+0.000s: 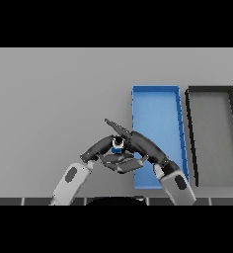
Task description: Pick up the blue pipe and place it into the blue bin.
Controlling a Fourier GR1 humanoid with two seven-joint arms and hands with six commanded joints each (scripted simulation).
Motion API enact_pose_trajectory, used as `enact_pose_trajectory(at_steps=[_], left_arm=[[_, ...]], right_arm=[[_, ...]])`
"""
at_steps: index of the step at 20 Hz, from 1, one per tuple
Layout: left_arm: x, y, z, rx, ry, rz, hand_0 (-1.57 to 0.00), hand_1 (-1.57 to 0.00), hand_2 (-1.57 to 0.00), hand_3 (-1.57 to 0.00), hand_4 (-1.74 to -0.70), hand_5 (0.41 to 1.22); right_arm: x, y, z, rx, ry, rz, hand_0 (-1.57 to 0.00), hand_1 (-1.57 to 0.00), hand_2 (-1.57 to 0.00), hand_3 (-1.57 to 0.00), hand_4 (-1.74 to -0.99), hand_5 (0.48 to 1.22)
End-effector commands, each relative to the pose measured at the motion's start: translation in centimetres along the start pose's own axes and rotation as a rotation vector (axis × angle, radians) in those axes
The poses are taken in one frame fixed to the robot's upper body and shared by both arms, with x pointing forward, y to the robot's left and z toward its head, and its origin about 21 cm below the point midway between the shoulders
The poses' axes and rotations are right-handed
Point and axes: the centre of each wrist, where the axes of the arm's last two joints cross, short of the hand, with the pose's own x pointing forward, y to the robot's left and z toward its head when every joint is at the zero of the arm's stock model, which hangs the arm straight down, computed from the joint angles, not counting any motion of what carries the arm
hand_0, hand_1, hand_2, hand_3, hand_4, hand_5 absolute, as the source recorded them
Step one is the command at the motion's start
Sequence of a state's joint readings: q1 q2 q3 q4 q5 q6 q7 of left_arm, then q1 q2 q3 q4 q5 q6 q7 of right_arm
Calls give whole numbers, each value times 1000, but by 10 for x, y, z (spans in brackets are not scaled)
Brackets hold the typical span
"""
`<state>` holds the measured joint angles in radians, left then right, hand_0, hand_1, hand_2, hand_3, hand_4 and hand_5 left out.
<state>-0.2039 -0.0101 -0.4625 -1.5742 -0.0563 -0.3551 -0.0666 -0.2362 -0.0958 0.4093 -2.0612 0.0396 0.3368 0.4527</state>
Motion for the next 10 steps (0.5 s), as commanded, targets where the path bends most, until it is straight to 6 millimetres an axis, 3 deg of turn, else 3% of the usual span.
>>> enact_pose_trajectory(at_steps=[1, 2, 3, 4, 5, 8, 10], left_arm=[[0, 0, 1, -3, -5, -3, -1571, -1571, -1571, -1571, -1456, 1221], [-3, -2, 2, -4, 5, 5, -1571, -1571, -1571, -1571, -1460, 1221], [-4, -4, 5, 5, 31, -2, -1571, -1571, -1571, -1571, -1515, 1221], [-2, -1, 4, 10, 40, 5, -1571, -1571, -1541, -1304, -1560, 1221], [-3, -2, 2, 10, 61, 16, -1571, -1571, -1528, -1139, -1596, 1221], [-2, -2, 2, 15, 39, 12, -1571, -1571, -1549, -1228, -1667, 1221], [-2, -4, -1, 9, 27, 13, -1571, -1571, -1557, -1307, -1694, 1221]], right_arm=[[0, 0, -6, 18, 9, -1, 1, -32, -54, -6, -1215, 513], [3, 0, -11, 27, 7, -6, -24, -108, -130, -49, -1222, 517], [2, 0, -15, 45, 10, -8, -166, -241, -249, -143, -1255, 519], [3, 0, -17, 50, 1, -7, -398, -437, -428, -307, -1303, 520], [2, 0, -19, 54, 9, 3, -630, -652, -657, -504, -1383, 523], [4, 2, -27, 57, -16, -16, -1089, -1101, -1103, -896, -1537, 600], [2, 4, -28, 44, -46, -70, -1263, -1270, -1271, -1139, -1495, 781]])
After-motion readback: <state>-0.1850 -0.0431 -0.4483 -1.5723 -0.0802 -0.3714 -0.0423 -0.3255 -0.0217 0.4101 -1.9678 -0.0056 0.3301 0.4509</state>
